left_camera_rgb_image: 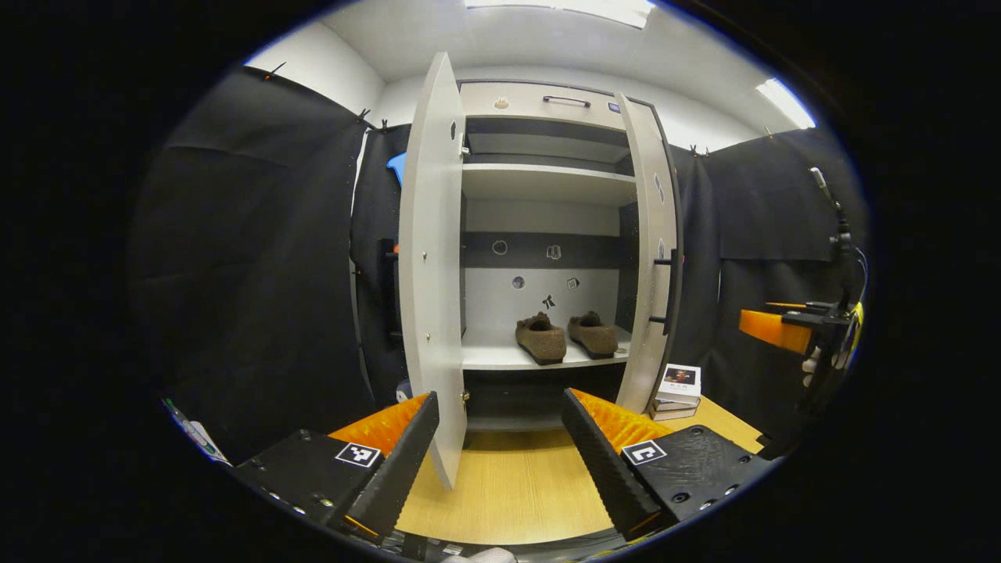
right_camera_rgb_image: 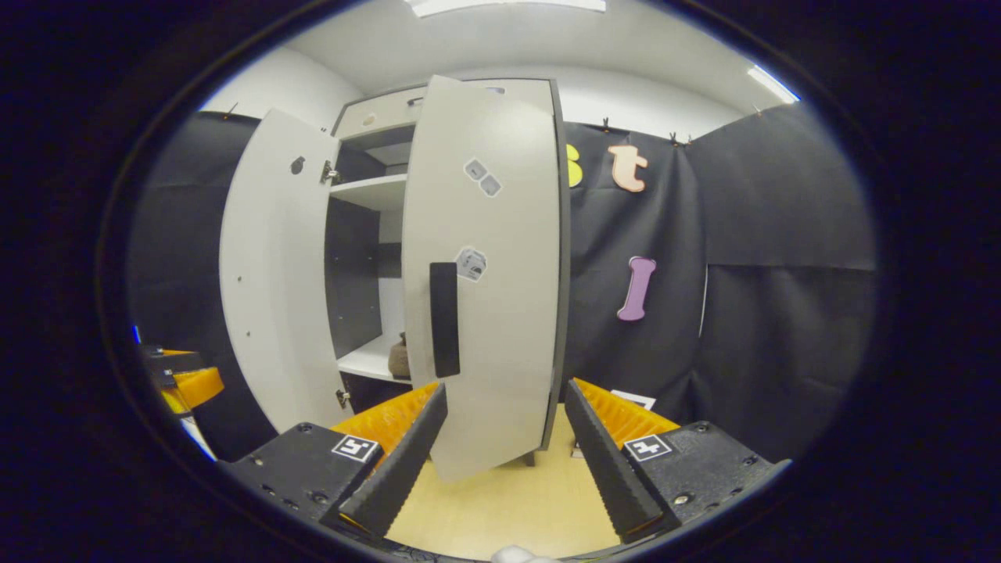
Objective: Grab one shoe with the right hand and put it into the shoe cabinet, grab the other shoe with the left hand and put it into the shoe cabinet; then close the right door with the right hand and the left door with the left hand.
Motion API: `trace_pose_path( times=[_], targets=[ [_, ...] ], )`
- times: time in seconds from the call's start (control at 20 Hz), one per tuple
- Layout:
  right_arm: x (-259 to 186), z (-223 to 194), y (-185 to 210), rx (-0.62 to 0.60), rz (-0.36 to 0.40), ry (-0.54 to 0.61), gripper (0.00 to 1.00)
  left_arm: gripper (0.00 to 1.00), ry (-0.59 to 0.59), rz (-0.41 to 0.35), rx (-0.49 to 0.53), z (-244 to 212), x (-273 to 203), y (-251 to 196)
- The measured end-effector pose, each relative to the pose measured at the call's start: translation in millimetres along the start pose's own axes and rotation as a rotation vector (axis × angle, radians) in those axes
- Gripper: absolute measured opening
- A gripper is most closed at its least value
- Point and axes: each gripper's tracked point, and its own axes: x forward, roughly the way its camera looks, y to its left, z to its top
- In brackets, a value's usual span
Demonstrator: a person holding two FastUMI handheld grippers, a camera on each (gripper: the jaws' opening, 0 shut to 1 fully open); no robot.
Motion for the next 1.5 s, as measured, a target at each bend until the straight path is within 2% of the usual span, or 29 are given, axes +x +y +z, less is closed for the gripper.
trace_pose_path(
  times=[0.3, 0.55, 0.7, 1.0, 1.35, 1.5],
  targets=[
    [-50.8, -28.3, 2.7, 0.035, -0.068, 0.047, 0.99, 0.96, -0.029, 0.079, 0.034, 13.8, 15.6, 85.1],
    [-82.1, -50.7, 15.7, 0.042, -0.091, 0.087, 0.99, 0.96, -0.065, 0.195, 0.066, 30.6, 37.7, 159.3],
    [-93.6, -57.5, 18.5, 0.051, -0.098, 0.102, 0.99, 0.96, -0.09, 0.228, 0.064, 47.7, 63.5, 188.1],
    [-105.6, -56.3, 14.6, 0.037, -0.099, 0.106, 0.99, 0.96, -0.09, 0.254, 0.049, 61.5, 107.8, 203.9],
    [-108.9, -58.8, 10.1, 0.052, -0.091, 0.112, 0.99, 0.93, -0.075, 0.218, 0.08, 59.0, 120.7, 193.3],
    [-108.3, -61.0, 10.6, 0.056, -0.08, 0.117, 0.99, 0.92, -0.066, 0.203, 0.051, 55.9, 120.5, 189.4]
  ],
)
